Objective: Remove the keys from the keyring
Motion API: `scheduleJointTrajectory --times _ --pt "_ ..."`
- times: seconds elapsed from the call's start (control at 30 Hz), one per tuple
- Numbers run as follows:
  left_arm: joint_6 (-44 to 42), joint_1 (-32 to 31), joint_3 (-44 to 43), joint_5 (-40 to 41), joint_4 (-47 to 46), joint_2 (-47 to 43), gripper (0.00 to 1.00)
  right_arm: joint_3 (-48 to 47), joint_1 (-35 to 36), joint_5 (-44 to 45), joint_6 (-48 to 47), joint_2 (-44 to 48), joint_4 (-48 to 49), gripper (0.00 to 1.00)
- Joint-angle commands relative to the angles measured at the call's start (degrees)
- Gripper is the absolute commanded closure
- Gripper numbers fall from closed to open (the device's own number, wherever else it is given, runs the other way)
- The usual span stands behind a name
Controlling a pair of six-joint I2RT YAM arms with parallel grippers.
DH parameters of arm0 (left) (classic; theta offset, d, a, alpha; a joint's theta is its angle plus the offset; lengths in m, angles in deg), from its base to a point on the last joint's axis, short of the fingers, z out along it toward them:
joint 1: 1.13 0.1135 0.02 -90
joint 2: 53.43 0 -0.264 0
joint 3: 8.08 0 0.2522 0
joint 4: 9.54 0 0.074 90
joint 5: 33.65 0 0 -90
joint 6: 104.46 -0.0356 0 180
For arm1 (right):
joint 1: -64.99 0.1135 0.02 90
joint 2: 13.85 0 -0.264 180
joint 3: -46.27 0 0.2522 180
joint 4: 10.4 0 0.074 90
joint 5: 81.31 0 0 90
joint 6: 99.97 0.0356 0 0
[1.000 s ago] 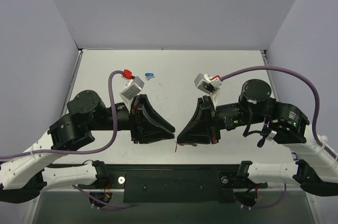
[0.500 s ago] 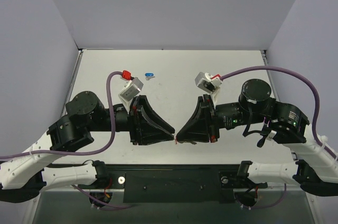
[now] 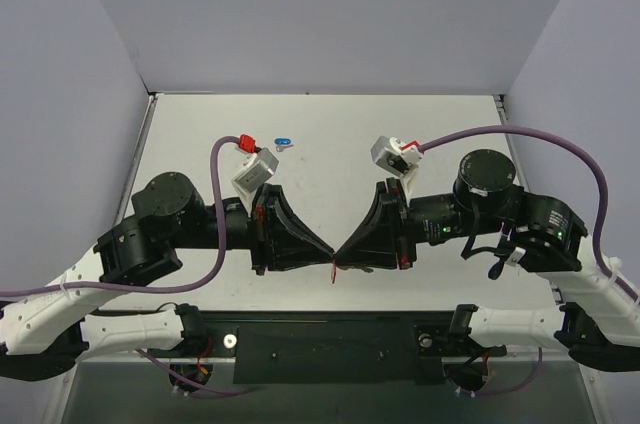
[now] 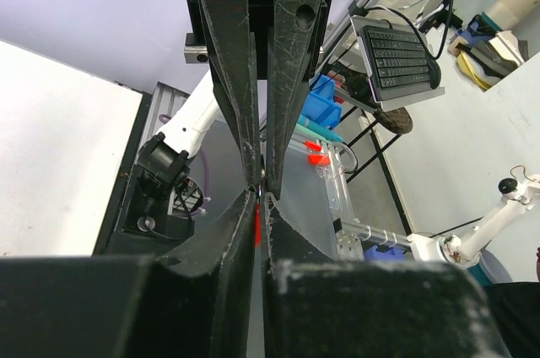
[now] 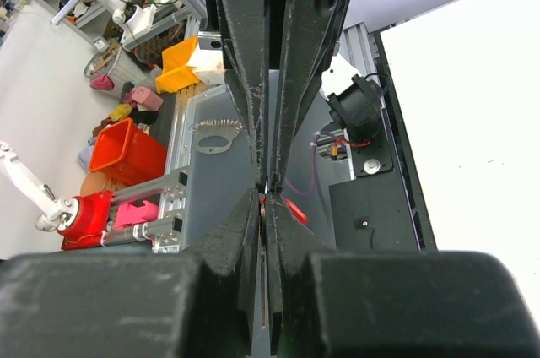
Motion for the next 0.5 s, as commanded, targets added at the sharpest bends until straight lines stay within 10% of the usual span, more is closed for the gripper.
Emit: scheduleJointTrajectory --times 0.0,0.23,0.47 --pt "-1.2 -1.0 -1.3 0.6 -1.5 0.4 0.92 -1.9 0.3 0.4 -0.4 0.5 2.9 1.0" --pt "-1.2 -2.4 -1.3 2.6 -2.1 0.6 1.0 0.2 0.3 1.9 0.9 1.9 5.3 0.99" --pt "-1.2 -2.8 -0.8 5.8 -2.4 -1.0 1.0 2.1 0.2 5.5 0.6 4.1 5.8 0.52"
